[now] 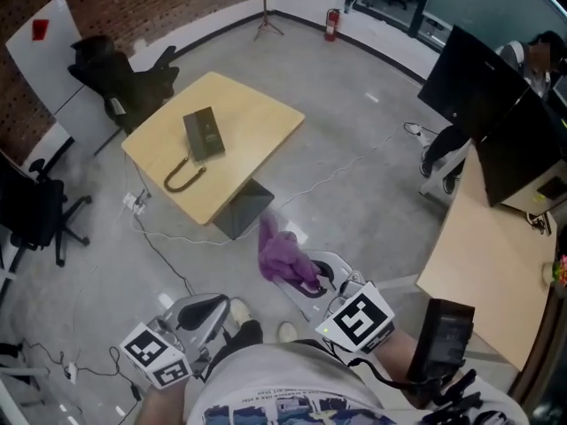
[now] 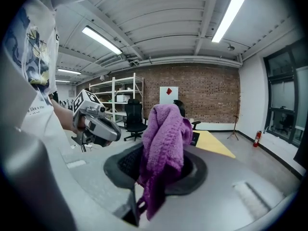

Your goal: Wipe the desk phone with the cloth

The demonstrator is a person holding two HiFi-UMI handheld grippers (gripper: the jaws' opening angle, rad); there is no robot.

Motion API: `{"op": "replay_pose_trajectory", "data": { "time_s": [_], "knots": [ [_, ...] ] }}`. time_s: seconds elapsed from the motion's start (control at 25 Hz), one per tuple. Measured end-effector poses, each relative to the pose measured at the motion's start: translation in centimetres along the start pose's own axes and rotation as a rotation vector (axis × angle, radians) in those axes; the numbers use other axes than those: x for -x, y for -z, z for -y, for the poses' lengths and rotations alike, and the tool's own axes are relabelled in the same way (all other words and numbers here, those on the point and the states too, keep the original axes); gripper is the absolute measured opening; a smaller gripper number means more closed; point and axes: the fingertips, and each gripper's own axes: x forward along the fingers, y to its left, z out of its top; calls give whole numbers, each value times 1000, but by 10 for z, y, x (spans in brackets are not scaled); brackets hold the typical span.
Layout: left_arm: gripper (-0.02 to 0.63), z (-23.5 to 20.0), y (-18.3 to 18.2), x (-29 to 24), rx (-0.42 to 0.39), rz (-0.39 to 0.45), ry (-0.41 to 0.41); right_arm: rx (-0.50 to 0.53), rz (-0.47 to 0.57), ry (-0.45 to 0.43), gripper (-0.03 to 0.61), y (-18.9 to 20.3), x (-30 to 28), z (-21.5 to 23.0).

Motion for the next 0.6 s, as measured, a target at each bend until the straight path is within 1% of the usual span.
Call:
{"op": "replay_pose_trajectory", "data": {
  "time_s": [0.2, 0.36, 0.6],
  "knots": [
    [8, 17, 9, 0, 6, -18, 5, 11, 8, -8, 109, 3, 14, -12],
    [8, 17, 11, 1, 3, -28, 16, 36, -22, -9, 109, 4, 16, -18],
    [8, 26, 15, -4, -6, -49, 37, 13, -12, 11, 109, 9, 27, -19]
  ]
}}
